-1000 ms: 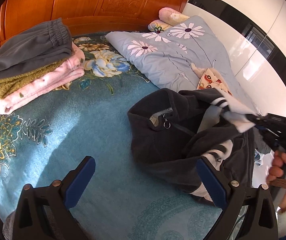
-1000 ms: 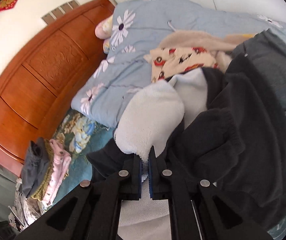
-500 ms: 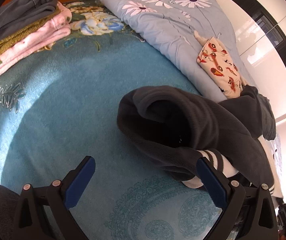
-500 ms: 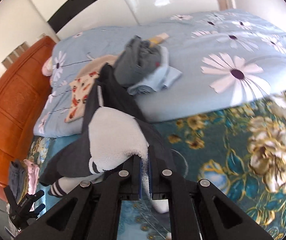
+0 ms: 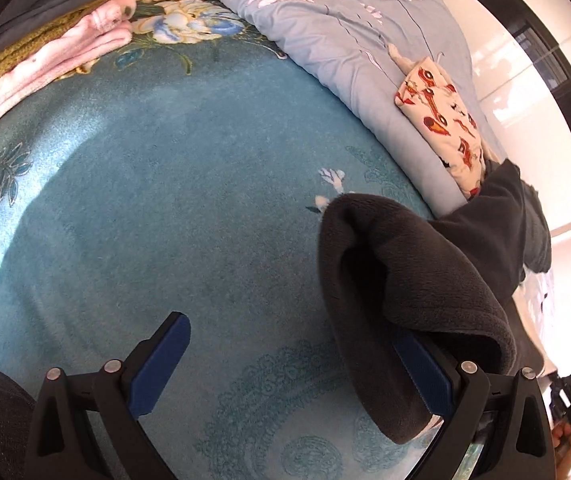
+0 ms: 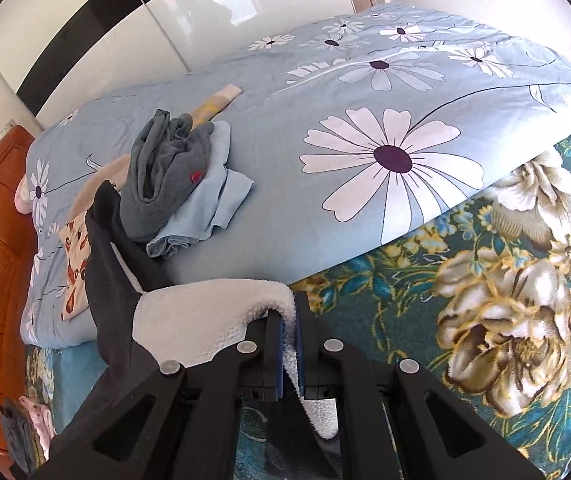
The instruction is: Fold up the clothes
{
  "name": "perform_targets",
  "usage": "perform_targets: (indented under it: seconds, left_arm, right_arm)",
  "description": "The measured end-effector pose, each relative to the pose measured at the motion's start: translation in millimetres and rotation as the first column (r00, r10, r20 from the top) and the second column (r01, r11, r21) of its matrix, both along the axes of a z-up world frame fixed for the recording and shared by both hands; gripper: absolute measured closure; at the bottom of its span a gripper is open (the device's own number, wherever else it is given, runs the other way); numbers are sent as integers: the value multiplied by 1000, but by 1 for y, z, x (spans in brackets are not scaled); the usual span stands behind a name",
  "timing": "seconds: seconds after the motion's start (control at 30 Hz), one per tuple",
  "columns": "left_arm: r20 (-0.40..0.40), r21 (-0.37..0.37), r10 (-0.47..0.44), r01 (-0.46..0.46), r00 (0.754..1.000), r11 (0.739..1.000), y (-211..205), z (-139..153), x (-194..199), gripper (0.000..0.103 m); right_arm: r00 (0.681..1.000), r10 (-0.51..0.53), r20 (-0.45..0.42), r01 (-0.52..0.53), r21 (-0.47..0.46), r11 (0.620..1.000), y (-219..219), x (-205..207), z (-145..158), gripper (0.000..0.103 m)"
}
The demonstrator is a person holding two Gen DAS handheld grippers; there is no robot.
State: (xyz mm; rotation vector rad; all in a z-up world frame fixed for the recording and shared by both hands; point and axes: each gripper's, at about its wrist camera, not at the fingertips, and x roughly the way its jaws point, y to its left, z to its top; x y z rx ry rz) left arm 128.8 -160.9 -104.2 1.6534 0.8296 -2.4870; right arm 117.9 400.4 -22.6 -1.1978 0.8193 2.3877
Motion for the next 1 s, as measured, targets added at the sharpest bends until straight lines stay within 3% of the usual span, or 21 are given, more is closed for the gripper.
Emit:
perform_targets:
  seconds: [0.1, 0.3, 0.37, 0.5, 0.57, 0.63, 0.77, 1.0]
  left_arm:
    - [-5, -2, -56, 56, 998, 998, 13, -3, -2, 7]
    - [79, -12, -93, 95, 993, 995, 24, -20, -8, 44]
    - [96, 3, -99, 99, 990, 995, 27, -25, -7, 61]
    - [111, -11, -114, 116, 987, 993, 32, -30, -4, 71]
    - [119, -13, -108, 110, 987, 994, 35, -31, -4, 80]
    - [127, -16, -102, 105, 987, 994, 37, -32, -5, 86]
    - [121, -26, -107, 111, 987, 993, 34, -30, 1, 88]
    - [169, 129, -31, 10, 985, 992, 14, -41, 5, 84]
  right_arm:
    - [1000, -6, 11, 6, -18, 1000, 0, -3, -8, 98]
    - [999, 3, 33, -1, -86, 996, -1, 14, -19, 96]
    - [996, 65, 52, -65, -2, 998, -15, 21, -10, 93]
    - [978, 181, 106, -197, 160, 967, -43, 35, 8, 81]
    - [962, 236, 140, -263, 236, 935, -58, 41, 17, 60]
    - [912, 375, 169, -408, 274, 871, -95, 39, 17, 50]
    - [850, 478, 224, -527, 331, 782, -143, 27, -11, 50]
    - [707, 623, 334, -704, 406, 583, -227, 5, -59, 50]
